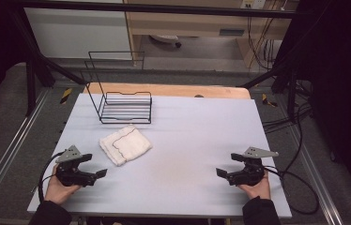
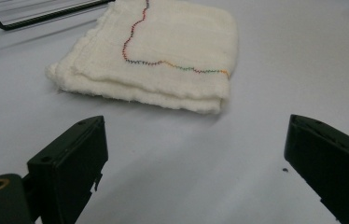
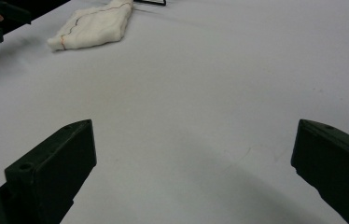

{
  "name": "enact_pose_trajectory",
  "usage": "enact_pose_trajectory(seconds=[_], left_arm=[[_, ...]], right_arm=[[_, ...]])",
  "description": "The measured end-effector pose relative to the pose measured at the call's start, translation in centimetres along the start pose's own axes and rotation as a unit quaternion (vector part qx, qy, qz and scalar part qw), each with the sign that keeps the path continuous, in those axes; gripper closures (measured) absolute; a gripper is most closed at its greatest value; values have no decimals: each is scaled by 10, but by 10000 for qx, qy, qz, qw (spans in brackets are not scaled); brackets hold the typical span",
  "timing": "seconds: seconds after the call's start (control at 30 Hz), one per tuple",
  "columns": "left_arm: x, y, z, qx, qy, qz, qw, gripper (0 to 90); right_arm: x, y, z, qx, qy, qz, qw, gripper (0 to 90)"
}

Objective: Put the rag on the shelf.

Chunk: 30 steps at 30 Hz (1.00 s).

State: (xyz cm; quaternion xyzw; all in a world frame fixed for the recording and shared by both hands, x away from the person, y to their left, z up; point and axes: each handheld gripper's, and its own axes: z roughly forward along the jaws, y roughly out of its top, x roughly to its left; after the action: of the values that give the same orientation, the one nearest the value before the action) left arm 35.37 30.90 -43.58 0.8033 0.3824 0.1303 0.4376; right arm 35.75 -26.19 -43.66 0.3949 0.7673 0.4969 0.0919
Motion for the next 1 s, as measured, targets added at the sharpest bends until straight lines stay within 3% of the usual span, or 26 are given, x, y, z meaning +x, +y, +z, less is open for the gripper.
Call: enact_pose_trajectory(seconds=[0.3,0.57,0.8,1.0], left_arm=[[-1,3,1,34,35,-28,10000,60],[-9,10,2,6,114,-11,9999,84],[-22,16,14,130,70,80,9999,143],[-30,21,28,282,148,87,9995,246]], right_arm=[[-1,0,-1,-24,-27,7,10000,6],[0,-1,1,5,-11,26,10000,7],[1,-1,4,95,-43,-30,9999,6],[2,0,4,113,-70,-54,9999,6]])
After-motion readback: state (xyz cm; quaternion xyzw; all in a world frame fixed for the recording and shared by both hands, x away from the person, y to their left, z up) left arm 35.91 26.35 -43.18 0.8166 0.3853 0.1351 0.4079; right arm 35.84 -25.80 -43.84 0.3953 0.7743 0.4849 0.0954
